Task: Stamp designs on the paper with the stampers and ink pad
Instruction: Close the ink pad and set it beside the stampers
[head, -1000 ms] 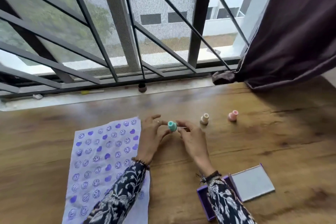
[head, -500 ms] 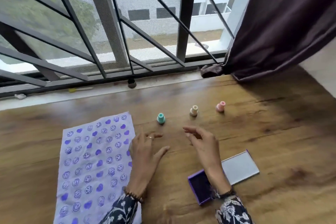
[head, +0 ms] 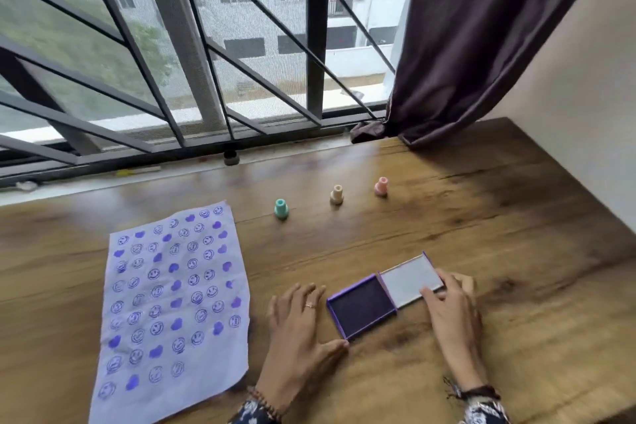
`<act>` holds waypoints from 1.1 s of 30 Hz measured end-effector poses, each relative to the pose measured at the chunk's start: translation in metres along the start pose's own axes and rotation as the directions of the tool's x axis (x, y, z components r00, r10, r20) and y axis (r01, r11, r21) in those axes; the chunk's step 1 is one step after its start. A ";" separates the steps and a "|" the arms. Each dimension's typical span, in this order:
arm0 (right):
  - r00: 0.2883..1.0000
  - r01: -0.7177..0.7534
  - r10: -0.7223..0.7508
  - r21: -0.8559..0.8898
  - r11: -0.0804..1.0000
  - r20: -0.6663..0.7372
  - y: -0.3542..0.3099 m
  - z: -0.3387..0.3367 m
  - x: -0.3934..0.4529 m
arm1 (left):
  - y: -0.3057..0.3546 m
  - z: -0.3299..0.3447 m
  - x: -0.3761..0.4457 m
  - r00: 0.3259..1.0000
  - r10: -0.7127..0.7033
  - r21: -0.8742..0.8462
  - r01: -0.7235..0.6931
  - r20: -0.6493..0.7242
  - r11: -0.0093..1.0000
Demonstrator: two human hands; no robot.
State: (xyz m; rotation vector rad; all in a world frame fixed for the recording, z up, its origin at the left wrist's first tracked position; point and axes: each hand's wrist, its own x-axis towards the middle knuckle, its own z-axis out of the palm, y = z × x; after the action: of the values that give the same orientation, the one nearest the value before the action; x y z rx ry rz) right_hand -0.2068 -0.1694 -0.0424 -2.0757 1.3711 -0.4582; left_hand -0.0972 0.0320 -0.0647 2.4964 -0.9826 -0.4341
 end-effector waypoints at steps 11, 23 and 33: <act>0.927 0.324 -0.289 0.120 0.939 -0.239 -0.031 -0.003 -0.038 | -0.006 0.008 -0.009 0.997 -0.002 -0.025 0.000 -0.071 1.000; 0.834 0.544 -0.550 -0.101 0.833 -0.045 -0.034 0.034 -0.089 | -0.006 0.015 -0.013 0.993 -0.033 -0.117 0.019 -0.117 0.993; 0.876 0.386 -0.285 -0.210 0.898 0.390 -0.041 0.033 -0.055 | -0.007 0.014 -0.012 0.990 -0.045 -0.183 0.019 -0.136 0.983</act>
State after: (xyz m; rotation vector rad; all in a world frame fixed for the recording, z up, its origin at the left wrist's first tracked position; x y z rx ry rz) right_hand -0.1808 -0.0979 -0.0383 -2.5012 0.9018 -0.0161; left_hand -0.1078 0.0413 -0.0782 2.3459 -0.8117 -0.3374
